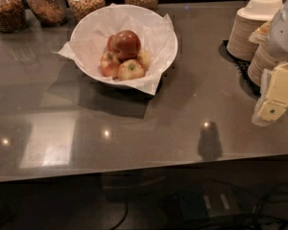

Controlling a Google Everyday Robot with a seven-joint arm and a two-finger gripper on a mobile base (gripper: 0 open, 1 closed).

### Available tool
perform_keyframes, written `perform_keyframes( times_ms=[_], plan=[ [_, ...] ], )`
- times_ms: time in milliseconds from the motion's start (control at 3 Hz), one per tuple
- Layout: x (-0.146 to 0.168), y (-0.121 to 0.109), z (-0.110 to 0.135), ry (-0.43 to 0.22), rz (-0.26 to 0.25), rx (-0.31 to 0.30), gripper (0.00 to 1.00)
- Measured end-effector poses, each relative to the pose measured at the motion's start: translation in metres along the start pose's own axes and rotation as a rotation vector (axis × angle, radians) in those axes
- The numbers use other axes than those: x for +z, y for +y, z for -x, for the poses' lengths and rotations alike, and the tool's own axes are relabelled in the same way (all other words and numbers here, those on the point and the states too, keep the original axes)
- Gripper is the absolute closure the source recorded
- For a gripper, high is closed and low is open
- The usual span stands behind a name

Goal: Pick apple from white bowl

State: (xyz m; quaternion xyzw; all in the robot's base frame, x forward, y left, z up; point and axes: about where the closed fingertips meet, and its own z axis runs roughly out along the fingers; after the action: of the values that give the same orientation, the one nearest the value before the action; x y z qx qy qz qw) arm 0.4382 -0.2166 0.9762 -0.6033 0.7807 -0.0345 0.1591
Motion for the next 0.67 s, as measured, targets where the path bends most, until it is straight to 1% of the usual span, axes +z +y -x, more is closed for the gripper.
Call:
perform_keyframes(
  times_ms=[333, 667],
  plan=[
    [0.0000, -0.0001, 0.0002, 0.000, 0.000, 0.000, 0.00],
    [0.0007, -0.0039, 0.0100, -0.030, -0.017, -0.001, 0.00]
  ],
)
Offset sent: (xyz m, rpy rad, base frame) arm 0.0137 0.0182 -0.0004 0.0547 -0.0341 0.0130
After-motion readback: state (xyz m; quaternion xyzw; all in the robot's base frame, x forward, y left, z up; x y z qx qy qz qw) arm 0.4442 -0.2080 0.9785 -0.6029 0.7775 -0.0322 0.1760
